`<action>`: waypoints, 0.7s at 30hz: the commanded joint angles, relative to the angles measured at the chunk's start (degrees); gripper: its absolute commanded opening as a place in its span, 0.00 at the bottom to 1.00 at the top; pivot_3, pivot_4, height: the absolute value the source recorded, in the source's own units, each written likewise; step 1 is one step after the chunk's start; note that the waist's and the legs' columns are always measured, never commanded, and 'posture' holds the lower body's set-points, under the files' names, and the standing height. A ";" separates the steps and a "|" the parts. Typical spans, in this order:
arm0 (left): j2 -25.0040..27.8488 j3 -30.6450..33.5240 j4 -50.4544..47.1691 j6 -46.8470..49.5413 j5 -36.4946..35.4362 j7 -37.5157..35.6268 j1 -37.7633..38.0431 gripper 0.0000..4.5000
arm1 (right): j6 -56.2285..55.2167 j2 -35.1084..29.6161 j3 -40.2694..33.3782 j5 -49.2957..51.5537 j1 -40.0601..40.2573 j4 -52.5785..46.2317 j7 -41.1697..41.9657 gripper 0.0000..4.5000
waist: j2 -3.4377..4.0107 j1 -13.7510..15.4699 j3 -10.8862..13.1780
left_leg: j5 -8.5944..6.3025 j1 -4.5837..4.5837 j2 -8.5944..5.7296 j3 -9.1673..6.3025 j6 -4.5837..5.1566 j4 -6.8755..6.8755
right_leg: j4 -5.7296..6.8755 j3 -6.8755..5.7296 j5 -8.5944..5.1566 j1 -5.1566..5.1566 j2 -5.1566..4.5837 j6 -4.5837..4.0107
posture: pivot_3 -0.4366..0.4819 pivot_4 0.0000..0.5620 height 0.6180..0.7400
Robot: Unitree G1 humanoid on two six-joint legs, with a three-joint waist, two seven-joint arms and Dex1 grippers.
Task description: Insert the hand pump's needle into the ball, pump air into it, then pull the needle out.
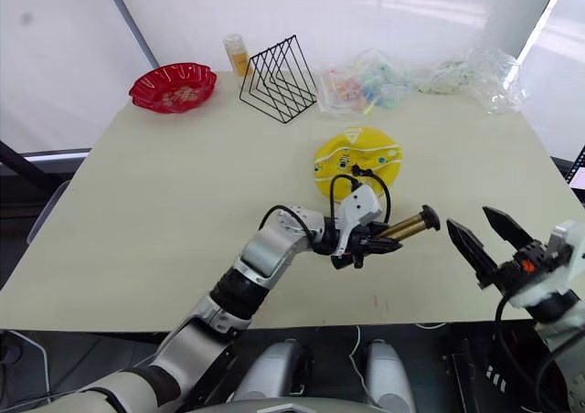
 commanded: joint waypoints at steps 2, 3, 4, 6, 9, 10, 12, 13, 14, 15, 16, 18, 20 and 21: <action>0.83 3.44 -1.39 -5.96 -3.84 -0.87 1.32 0.23 | 8.27 0.01 2.37 12.90 -5.20 -1.99 -11.63 1.00 | 0.01 -0.05 0.00 | 0.01 0.02 0.00 0.01 0.00 0.02 | 0.01 -0.01 0.03 0.01 0.03 -0.04 | 0.48 0.27 0.97; 0.86 4.17 -1.16 -6.68 -4.67 -1.00 1.55 0.23 | 8.75 0.51 2.62 14.62 -6.95 -1.64 -13.74 1.00 | 0.00 -0.05 0.00 | 0.01 0.02 0.00 0.04 0.00 0.02 | 0.01 0.01 0.03 0.01 0.03 -0.04 | 0.48 0.27 0.97; 0.87 4.72 -0.92 -7.15 -5.25 -0.84 1.68 0.23 | 8.87 1.09 2.68 16.03 -8.51 -1.29 -15.54 1.00 | -0.01 -0.04 0.00 | 0.01 0.01 0.00 0.04 0.00 0.04 | 0.01 0.00 0.03 0.01 0.03 -0.04 | 0.48 0.27 0.97; 1.03 5.09 -0.65 -8.02 -5.73 -0.68 1.82 0.23 | 8.82 2.04 2.65 18.21 -10.75 -1.11 -17.90 1.00 | 0.00 0.07 0.00 | 0.01 -0.01 -0.01 0.04 0.01 0.04 | 0.00 -0.01 0.03 0.00 0.04 -0.04 | 0.48 0.27 0.97; 1.41 5.07 -1.63 -9.18 -6.77 -1.24 2.60 0.23 | 9.39 3.61 4.05 22.44 -13.59 -1.04 -21.73 1.00 | 0.00 -0.01 0.00 | 0.00 -0.04 -0.02 0.02 0.01 0.03 | -0.01 -0.04 0.03 0.01 0.09 -0.02 | 0.48 0.27 0.97; 1.35 5.21 -2.18 -9.20 -7.43 -1.31 2.93 0.23 | 9.70 4.09 4.72 23.42 -14.30 -0.97 -22.74 1.00 | -0.01 -0.04 0.00 | 0.00 -0.04 -0.02 0.03 0.01 0.03 | -0.01 -0.03 0.03 0.01 0.09 -0.02 | 0.48 0.27 0.97; 1.32 5.10 -3.06 -9.61 -8.18 -1.37 3.44 0.23 | 10.32 5.02 6.02 25.09 -15.91 -0.14 -25.31 1.00 | 0.00 -0.15 0.00 | 0.00 -0.03 0.00 0.02 0.01 0.02 | -0.01 -0.04 0.03 0.00 0.11 -0.02 | 0.48 0.27 0.97; 1.31 5.05 -3.28 -9.69 -8.47 -1.26 3.57 0.23 | 10.35 5.54 6.32 26.37 -16.80 0.51 -26.86 1.00 | 0.00 -0.15 0.00 | 0.00 -0.03 0.00 0.02 0.02 0.02 | 0.00 -0.04 0.03 0.00 0.11 -0.02 | 0.48 0.27 0.97; 1.30 5.00 -3.33 -9.77 -8.67 -1.10 3.58 0.23 | 10.34 5.82 6.50 27.24 -17.52 1.00 -27.94 1.00 | 0.00 -0.15 0.00 | 0.00 -0.03 0.00 0.02 0.02 0.02 | 0.00 -0.03 0.03 0.00 0.12 -0.02 | 0.48 0.27 0.97; 1.22 5.03 -3.27 -10.12 -8.78 -0.85 3.53 0.23 | 10.29 6.21 6.77 28.19 -18.26 1.40 -28.96 1.00 | 0.00 -0.15 0.00 | 0.00 -0.03 0.00 0.02 0.02 0.02 | 0.00 -0.03 0.03 0.00 0.12 -0.02 | 0.48 0.27 0.97; 1.07 5.14 -3.22 -10.44 -8.95 -0.70 3.44 0.23 | 10.21 6.60 6.96 29.05 -18.86 1.71 -29.80 1.00 | 0.00 -0.14 0.00 | 0.01 -0.03 0.00 0.03 0.02 0.02 | 0.00 -0.03 0.03 0.00 0.12 -0.02 | 0.48 0.27 0.97; 0.60 5.63 -3.24 -10.62 -9.57 -0.21 3.20 0.23 | 10.32 7.04 7.39 29.81 -19.70 2.17 -30.90 1.00 | 0.00 -0.12 0.00 | 0.01 -0.02 0.00 0.05 0.02 0.04 | 0.01 -0.02 0.05 0.00 0.12 0.00 | 0.48 0.27 0.97; 0.50 5.78 -3.28 -10.59 -10.10 0.08 3.00 0.23 | 10.48 7.16 7.73 29.95 -20.12 2.31 -31.38 1.00 | 0.00 -0.09 0.00 | 0.01 -0.02 0.00 0.04 0.02 0.04 | 0.01 -0.03 0.05 0.01 0.13 0.00 | 0.48 0.27 0.97; 0.54 5.77 -3.31 -10.65 -10.23 0.16 2.98 0.23 | 10.62 7.14 7.92 30.12 -20.24 2.28 -31.46 1.00 | 0.00 -0.10 0.00 | 0.01 -0.02 -0.01 0.05 0.02 0.04 | 0.01 -0.02 0.05 0.01 0.13 0.00 | 0.48 0.27 0.97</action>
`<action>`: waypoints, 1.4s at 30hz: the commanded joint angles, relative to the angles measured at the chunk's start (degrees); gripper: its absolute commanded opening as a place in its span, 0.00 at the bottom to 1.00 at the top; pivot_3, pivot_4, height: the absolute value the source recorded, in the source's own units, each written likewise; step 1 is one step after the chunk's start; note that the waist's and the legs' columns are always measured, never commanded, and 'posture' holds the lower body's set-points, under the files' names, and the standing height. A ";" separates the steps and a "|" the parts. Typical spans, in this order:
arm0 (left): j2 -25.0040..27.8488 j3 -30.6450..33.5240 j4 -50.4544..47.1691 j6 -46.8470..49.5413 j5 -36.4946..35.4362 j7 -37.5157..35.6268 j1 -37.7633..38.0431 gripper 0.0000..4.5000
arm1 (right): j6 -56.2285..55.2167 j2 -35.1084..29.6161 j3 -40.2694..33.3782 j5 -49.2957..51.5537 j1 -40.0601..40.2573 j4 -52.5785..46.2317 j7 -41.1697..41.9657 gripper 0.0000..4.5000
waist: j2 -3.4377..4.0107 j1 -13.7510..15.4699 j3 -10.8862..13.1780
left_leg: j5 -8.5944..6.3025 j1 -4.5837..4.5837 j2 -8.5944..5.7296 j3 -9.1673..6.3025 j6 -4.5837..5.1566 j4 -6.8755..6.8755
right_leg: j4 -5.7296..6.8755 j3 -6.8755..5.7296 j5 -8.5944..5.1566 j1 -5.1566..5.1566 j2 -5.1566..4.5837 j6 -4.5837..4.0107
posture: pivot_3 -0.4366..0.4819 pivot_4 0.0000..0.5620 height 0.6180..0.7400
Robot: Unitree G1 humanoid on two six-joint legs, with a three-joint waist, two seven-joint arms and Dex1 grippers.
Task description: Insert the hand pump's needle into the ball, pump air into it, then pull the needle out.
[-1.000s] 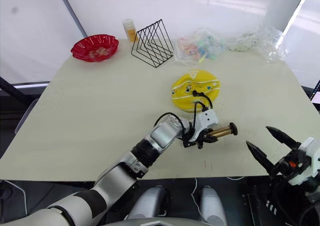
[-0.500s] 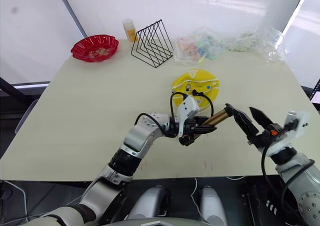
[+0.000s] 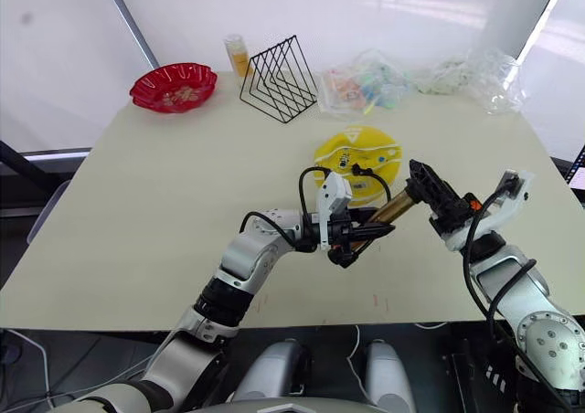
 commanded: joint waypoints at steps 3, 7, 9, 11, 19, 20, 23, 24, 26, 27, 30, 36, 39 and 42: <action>-0.43 0.89 -3.09 -1.68 -2.00 0.26 -0.90 0.23 | -0.06 0.29 0.51 2.42 -1.17 -0.67 -1.14 1.00 | 0.00 -0.06 0.00 | 0.00 0.00 0.00 0.00 0.00 -0.01 | 0.00 0.00 0.00 0.00 0.01 0.00 | 0.48 0.27 0.97; -0.14 0.30 -3.47 -1.36 -2.31 -0.33 -0.47 0.23 | -0.05 0.55 1.70 2.87 -1.97 -0.89 -1.52 1.00 | 0.00 -0.10 0.00 | 0.00 0.00 0.00 0.01 0.00 -0.01 | 0.00 0.00 0.00 0.00 0.01 0.00 | 0.48 0.27 0.97; 0.04 0.00 -3.43 -1.15 -2.27 -0.49 -0.51 0.23 | 0.12 0.49 2.03 3.26 -2.18 -1.22 -1.53 1.00 | 0.00 -0.09 0.00 | 0.00 0.00 0.00 0.00 0.00 -0.01 | 0.00 0.00 0.00 0.00 0.02 0.00 | 0.48 0.27 0.97; 0.21 -0.17 -3.25 -1.01 -2.23 -0.53 -0.59 0.23 | 0.24 0.31 2.20 3.33 -2.31 -1.37 -1.41 1.00 | 0.00 -0.09 0.00 | 0.00 0.00 0.00 0.00 0.00 -0.01 | 0.00 0.00 0.00 0.00 0.02 0.00 | 0.48 0.27 0.97; 1.33 -1.41 -2.57 0.08 -1.97 -0.83 -0.25 0.23 | 0.36 -0.66 1.94 2.54 -2.44 -1.37 -0.31 1.00 | 0.00 -0.09 0.00 | 0.00 -0.01 0.00 0.00 0.00 -0.01 | 0.00 0.00 0.00 -0.01 0.02 0.00 | 0.48 0.27 0.97; 1.39 -1.49 -2.55 0.05 -2.01 -0.84 -0.20 0.23 | 0.33 -0.69 1.95 2.50 -2.45 -1.34 -0.25 1.00 | 0.00 -0.09 0.00 | 0.00 -0.01 0.00 0.00 0.00 -0.01 | 0.00 0.00 0.00 0.00 0.02 0.00 | 0.48 0.27 0.97; 1.44 -1.58 -2.34 0.01 -2.25 -0.63 -0.31 0.23 | 0.62 -1.08 2.10 2.14 -2.11 -1.42 0.62 1.00 | 0.00 -0.09 0.00 | 0.00 0.00 0.00 0.00 0.00 -0.01 | -0.01 0.00 0.00 0.00 0.02 0.00 | 0.48 0.27 0.97; 1.41 -1.56 -2.29 0.06 -2.33 -0.55 -0.34 0.23 | 0.63 -1.12 2.15 2.01 -1.96 -1.45 0.80 1.00 | 0.00 -0.09 0.00 | 0.00 0.00 0.00 0.00 0.00 -0.01 | 0.00 0.00 0.00 0.00 0.02 0.00 | 0.48 0.27 0.97; 1.37 -1.58 -1.89 -0.04 -2.24 -0.51 -0.53 0.23 | 0.93 -1.41 2.32 1.39 -1.50 -1.42 1.64 1.00 | 0.00 -0.09 0.00 | 0.00 0.00 0.00 0.00 0.00 -0.01 | -0.01 0.00 0.00 -0.01 0.02 0.00 | 0.48 0.27 0.97; 1.33 -1.55 -1.82 0.03 -2.27 -0.44 -0.55 0.23 | 1.21 -1.70 2.50 0.87 -1.33 -1.45 2.08 1.00 | 0.00 -0.08 0.00 | 0.00 0.00 0.00 0.00 0.00 -0.01 | -0.01 0.00 0.00 0.00 0.02 0.00 | 0.48 0.27 0.97; 1.23 -1.52 -1.62 0.09 -2.29 -0.43 -0.65 0.23 | 1.75 -2.19 2.94 -0.22 -1.33 -1.45 2.80 0.70 | 0.00 -0.08 0.00 | 0.00 -0.01 0.00 0.01 0.00 -0.01 | -0.01 0.00 0.00 0.00 0.02 0.00 | 0.48 0.27 0.97; 1.20 -1.46 -1.32 0.16 -2.34 -0.33 -0.65 0.23 | 1.49 -1.54 2.57 -0.89 -1.60 -0.72 2.74 0.39 | 0.00 -0.09 0.00 | 0.00 0.00 0.01 0.00 0.00 -0.01 | -0.01 0.00 0.00 0.00 0.02 0.00 | 0.48 0.27 0.97; 1.33 -1.54 -1.48 0.23 -2.34 -0.37 -0.44 0.23 | 1.46 -1.55 2.49 -1.34 -1.69 -0.63 2.86 0.39 | 0.00 -0.08 0.00 | 0.00 -0.01 0.01 0.01 0.00 -0.01 | -0.01 0.00 0.00 0.00 0.02 0.00 | 0.48 0.27 0.97; 1.40 -1.49 -1.28 0.34 -2.33 -0.38 -0.50 0.23 | 1.44 -1.60 2.63 -1.96 -1.61 -0.81 3.18 0.39 | 0.00 -0.08 0.00 | 0.00 -0.01 0.00 0.00 0.00 -0.01 | -0.01 0.00 0.00 0.00 0.02 0.00 | 0.48 0.27 0.97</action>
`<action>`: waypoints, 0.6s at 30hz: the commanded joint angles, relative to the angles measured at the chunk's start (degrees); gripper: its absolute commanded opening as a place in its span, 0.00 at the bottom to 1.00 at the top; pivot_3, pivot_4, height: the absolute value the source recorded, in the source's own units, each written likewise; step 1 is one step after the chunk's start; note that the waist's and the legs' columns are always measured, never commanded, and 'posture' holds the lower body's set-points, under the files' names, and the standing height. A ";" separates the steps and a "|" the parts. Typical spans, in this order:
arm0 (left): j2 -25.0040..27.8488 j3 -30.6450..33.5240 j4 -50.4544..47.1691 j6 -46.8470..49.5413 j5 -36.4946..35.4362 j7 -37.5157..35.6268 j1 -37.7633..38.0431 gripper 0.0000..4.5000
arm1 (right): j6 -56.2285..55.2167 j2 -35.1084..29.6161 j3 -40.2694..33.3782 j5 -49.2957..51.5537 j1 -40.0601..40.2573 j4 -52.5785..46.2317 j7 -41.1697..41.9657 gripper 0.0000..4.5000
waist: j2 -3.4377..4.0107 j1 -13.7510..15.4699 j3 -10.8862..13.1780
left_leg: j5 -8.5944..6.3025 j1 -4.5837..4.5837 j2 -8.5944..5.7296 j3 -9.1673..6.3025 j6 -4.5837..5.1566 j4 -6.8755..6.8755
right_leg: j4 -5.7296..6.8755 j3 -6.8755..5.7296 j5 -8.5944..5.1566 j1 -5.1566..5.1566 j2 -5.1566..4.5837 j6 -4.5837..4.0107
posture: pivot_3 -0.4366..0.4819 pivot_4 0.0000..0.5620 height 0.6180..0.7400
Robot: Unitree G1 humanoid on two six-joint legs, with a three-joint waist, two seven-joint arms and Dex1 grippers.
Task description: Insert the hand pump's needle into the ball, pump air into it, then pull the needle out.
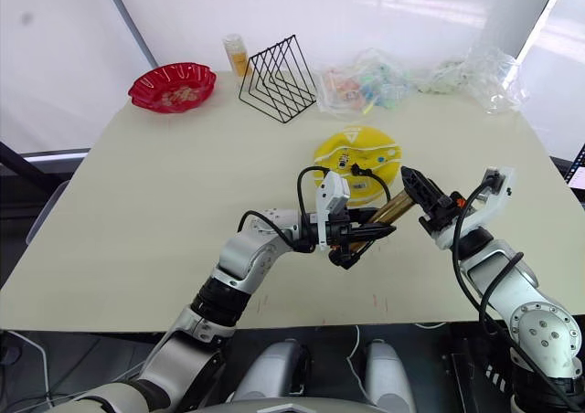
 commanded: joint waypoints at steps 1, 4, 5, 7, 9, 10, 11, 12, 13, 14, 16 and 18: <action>-0.36 -0.38 -0.53 0.01 -0.33 0.16 -0.51 0.23 | -0.11 0.06 0.25 0.09 -0.62 -2.29 2.08 0.39 | 0.00 0.00 0.00 | 0.00 0.00 0.00 0.00 0.00 0.00 | 0.00 0.00 0.00 0.00 0.00 0.00 | 0.48 0.27 0.97; -0.47 0.24 -0.43 1.13 -1.46 -0.33 -0.66 0.23 | -0.03 -0.01 0.30 -0.36 -0.64 -2.41 2.26 0.39 | 0.00 0.00 0.00 | 0.00 0.00 0.00 0.00 0.00 0.00 | 0.00 0.00 0.00 0.00 0.00 0.00 | 0.48 0.27 0.97; -0.47 0.41 -0.37 1.17 -1.61 -0.36 -0.74 0.23 | -0.01 -0.01 0.30 -0.41 -0.65 -2.50 2.31 0.39 | 0.00 0.00 0.00 | 0.00 0.00 0.00 0.00 0.00 0.00 | 0.00 0.00 0.00 0.00 0.00 0.00 | 0.48 0.27 0.97; -0.29 0.79 -0.21 1.31 -1.78 -0.36 -1.00 0.34 | -0.08 -0.29 0.21 -0.97 -0.78 -2.84 2.81 0.39 | 0.00 0.00 0.00 | 0.00 0.00 0.00 0.00 0.00 0.00 | 0.00 0.00 0.00 0.00 0.00 0.00 | 0.48 0.27 0.97; 0.06 0.93 -0.16 1.28 -1.86 -0.59 -1.18 0.53 | -0.13 -0.61 0.22 -1.61 -0.98 -3.14 3.20 0.39 | 0.00 -0.03 0.00 | 0.00 0.00 0.00 0.00 0.00 0.00 | 0.00 0.00 0.00 0.00 0.00 0.00 | 0.48 0.27 0.97; 0.44 1.07 -0.38 1.35 -2.04 -0.88 -1.29 0.64 | 0.18 -1.50 0.43 -2.55 -1.28 -3.52 3.80 0.39 | 0.00 -0.04 0.00 | 0.00 0.00 0.00 0.00 0.00 0.00 | 0.00 0.00 0.00 0.00 0.00 0.00 | 0.48 0.27 0.97; 0.70 1.43 -0.62 1.69 -2.42 -0.96 -1.41 0.75 | 0.60 -2.64 0.71 -3.78 -1.55 -3.89 4.81 0.39 | 0.00 -0.04 0.00 | 0.00 0.00 0.00 0.00 0.00 0.00 | 0.00 0.00 0.00 0.00 0.00 0.00 | 0.48 0.27 0.97; 1.34 1.73 -1.18 2.37 -3.13 -1.71 -1.52 0.85 | 0.81 -3.51 0.88 -4.80 -1.78 -4.20 5.82 0.39 | 0.00 -0.02 0.00 | 0.00 0.00 0.00 0.00 0.00 0.00 | 0.00 0.01 0.00 0.00 0.00 0.00 | 0.48 0.27 0.97; 2.16 1.81 -1.78 2.68 -3.59 -2.73 -1.56 0.97 | 0.87 -4.31 0.97 -5.83 -1.95 -4.43 6.75 0.39 | 0.00 -0.03 0.00 | 0.00 0.00 0.00 0.01 0.00 0.00 | 0.00 0.00 0.00 0.00 0.00 0.00 | 0.48 0.27 0.97; 2.72 1.80 -2.17 2.89 -3.91 -3.42 -1.60 0.99 | 0.82 -4.72 1.01 -6.44 -2.02 -4.52 7.34 0.39 | 0.00 -0.03 0.00 | 0.00 0.00 0.00 0.00 0.00 0.00 | 0.00 -0.01 0.00 0.00 0.00 0.00 | 0.48 0.27 0.97; 3.62 1.65 -2.53 2.86 -4.32 -4.22 -1.64 0.99 | 0.78 -5.26 1.11 -7.36 -2.10 -4.58 8.27 0.39 | 0.00 -0.02 0.00 | 0.00 0.00 0.01 -0.02 0.00 0.00 | 0.00 -0.03 0.00 0.00 0.02 0.00 | 0.48 0.27 0.97; 7.57 1.27 -2.87 4.11 -4.78 -7.82 -1.74 0.99 | 1.13 -8.55 2.42 -12.24 -3.09 -5.85 12.63 0.39 | 0.01 -0.08 0.01 | 0.00 0.00 0.01 -0.03 0.00 -0.01 | 0.00 -0.03 -0.01 -0.01 0.02 0.00 | 0.48 0.27 0.97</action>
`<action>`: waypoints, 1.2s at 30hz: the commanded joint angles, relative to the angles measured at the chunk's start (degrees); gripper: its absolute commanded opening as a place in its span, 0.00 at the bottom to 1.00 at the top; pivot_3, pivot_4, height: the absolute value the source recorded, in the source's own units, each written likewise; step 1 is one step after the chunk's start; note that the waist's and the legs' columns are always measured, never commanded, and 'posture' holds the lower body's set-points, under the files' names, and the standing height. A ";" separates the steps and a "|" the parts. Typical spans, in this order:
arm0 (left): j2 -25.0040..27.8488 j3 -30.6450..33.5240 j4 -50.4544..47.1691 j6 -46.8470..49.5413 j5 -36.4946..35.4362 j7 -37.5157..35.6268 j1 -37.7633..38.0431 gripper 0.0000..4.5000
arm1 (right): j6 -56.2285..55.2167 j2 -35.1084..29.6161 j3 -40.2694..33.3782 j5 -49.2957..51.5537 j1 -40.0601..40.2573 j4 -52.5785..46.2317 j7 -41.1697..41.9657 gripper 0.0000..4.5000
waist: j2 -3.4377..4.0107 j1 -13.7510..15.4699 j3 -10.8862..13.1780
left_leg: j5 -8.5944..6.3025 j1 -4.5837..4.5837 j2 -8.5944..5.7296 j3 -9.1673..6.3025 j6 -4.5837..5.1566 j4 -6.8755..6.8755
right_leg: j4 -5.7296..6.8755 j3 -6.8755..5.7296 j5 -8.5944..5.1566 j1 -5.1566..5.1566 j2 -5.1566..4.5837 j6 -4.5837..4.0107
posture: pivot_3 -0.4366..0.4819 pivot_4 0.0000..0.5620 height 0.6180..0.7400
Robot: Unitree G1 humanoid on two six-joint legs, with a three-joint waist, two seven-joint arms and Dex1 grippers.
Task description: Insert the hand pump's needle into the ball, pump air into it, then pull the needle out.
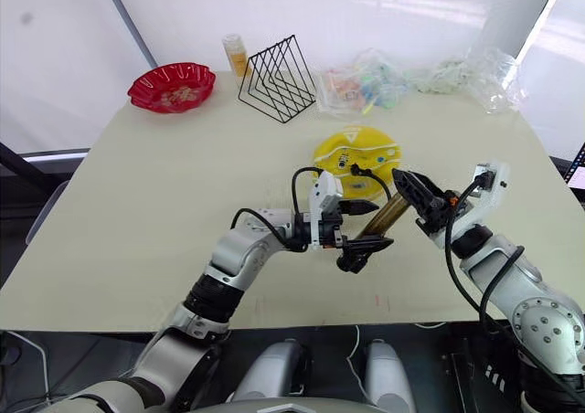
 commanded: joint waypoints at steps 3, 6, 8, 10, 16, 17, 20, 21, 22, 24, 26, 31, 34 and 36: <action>6.21 -0.64 -2.55 1.50 -1.20 -6.56 -0.86 0.99 | -1.35 -5.60 2.98 -10.59 -2.73 -4.76 9.13 0.39 | 0.01 -0.47 0.01 | 0.00 0.00 -0.01 0.04 0.00 -0.01 | -0.02 0.02 0.00 -0.01 0.00 0.00 | 0.48 0.27 0.97; 8.76 -3.34 -0.63 -1.65 2.47 -7.80 -0.27 0.99 | -3.90 -6.26 6.77 -18.78 -3.00 -6.26 13.62 0.39 | 0.01 -0.37 0.01 | 0.00 0.01 0.00 -0.02 0.00 -0.01 | -0.02 -0.03 -0.01 -0.01 0.02 0.00 | 0.48 0.27 0.97; 9.52 -4.35 0.38 -3.08 3.85 -8.37 0.10 0.99 | -5.13 -5.89 7.98 -21.91 -3.08 -6.61 15.58 0.39 | 0.01 -0.12 0.01 | 0.00 -0.01 -0.01 0.00 0.00 -0.01 | -0.04 -0.02 0.00 0.00 0.00 0.00 | 0.48 0.27 0.97; 9.65 -4.74 1.46 -3.99 4.53 -8.53 0.35 0.99 | -6.24 -5.73 8.88 -24.59 -3.29 -6.79 17.35 0.39 | 0.00 0.00 0.01 | 0.00 -0.02 -0.02 0.02 0.00 -0.01 | -0.06 0.00 0.00 -0.01 -0.01 0.01 | 0.48 0.27 0.97; 9.58 -7.68 6.58 -9.03 8.77 -9.84 0.45 0.99 | -9.32 -5.95 11.15 -32.09 -5.34 -7.26 22.77 0.39 | 0.00 0.00 0.01 | 0.00 -0.01 -0.01 -0.01 0.00 -0.01 | -0.06 -0.03 0.00 -0.01 0.00 0.00 | 0.48 0.27 0.97; 9.08 -7.59 7.61 -9.31 8.91 -9.82 0.29 0.99 | -9.60 -5.89 11.43 -32.95 -5.47 -7.36 23.40 0.39 | 0.00 0.00 0.01 | 0.00 -0.01 -0.01 -0.01 0.00 -0.01 | -0.06 -0.03 0.00 -0.01 -0.01 0.00 | 0.48 0.27 0.97; 7.58 -7.40 10.72 -11.27 9.60 -10.01 -0.33 0.99 | -10.04 -5.56 12.02 -34.76 -5.43 -7.65 24.90 0.39 | -0.01 0.01 0.01 | 0.00 -0.01 -0.01 -0.01 0.00 -0.01 | -0.06 -0.03 0.00 -0.01 -0.01 0.00 | 0.48 0.27 0.97; 7.00 -7.20 11.72 -11.85 9.68 -10.07 -0.54 0.99 | -10.16 -5.51 12.15 -35.25 -5.31 -7.75 25.37 0.39 | -0.01 0.01 0.02 | 0.00 -0.01 -0.01 -0.01 0.00 -0.01 | -0.06 -0.03 0.00 -0.01 -0.01 0.00 | 0.48 0.27 0.97; 6.57 -7.01 12.41 -12.21 9.73 -10.15 -0.68 0.99 | -10.23 -5.43 12.21 -35.62 -5.23 -7.80 25.73 0.39 | -0.01 0.03 0.02 | 0.00 -0.02 -0.01 -0.01 0.00 -0.01 | -0.06 -0.03 0.00 -0.01 -0.01 0.00 | 0.48 0.27 0.97; 6.04 -6.86 13.70 -13.52 10.29 -10.18 -0.93 0.99 | -10.16 -5.07 12.05 -35.97 -5.12 -7.89 26.09 0.39 | -0.02 0.04 0.02 | 0.00 -0.03 -0.01 -0.01 0.00 -0.01 | -0.07 -0.04 0.00 -0.01 -0.02 0.01 | 0.48 0.27 0.97; 4.55 -5.66 15.64 -14.59 9.35 -10.21 -1.23 0.99 | -9.92 -4.58 11.45 -35.63 -4.89 -8.04 26.23 0.39 | -0.02 0.03 0.02 | 0.00 -0.03 -0.01 -0.01 0.00 -0.01 | -0.07 -0.03 0.00 -0.01 -0.02 0.00 | 0.48 0.27 0.97; 2.74 -4.19 19.66 -17.11 8.87 -11.88 -1.59 0.99 | -9.33 -4.04 10.48 -34.56 -4.37 -8.39 26.66 0.39 | -0.02 -0.01 0.02 | 0.00 -0.03 -0.01 -0.02 0.00 -0.01 | -0.05 -0.05 0.00 -0.01 -0.02 0.01 | 0.48 0.27 0.97; 2.58 -4.64 21.31 -19.30 9.88 -13.01 -1.92 0.99 | -9.20 -4.11 10.26 -34.40 -4.25 -8.54 26.90 0.39 | -0.02 -0.05 0.02 | 0.00 -0.02 -0.01 -0.02 0.00 -0.01 | -0.05 -0.04 0.00 -0.02 -0.01 0.00 | 0.48 0.27 0.97; 2.24 -4.47 22.14 -20.17 10.11 -13.37 -2.11 0.99 | -9.14 -4.14 10.20 -34.32 -4.20 -8.59 27.08 0.39 | -0.02 0.00 0.02 | 0.00 -0.02 -0.01 -0.02 0.00 -0.01 | -0.05 -0.05 0.00 -0.02 -0.01 0.00 | 0.48 0.27 0.97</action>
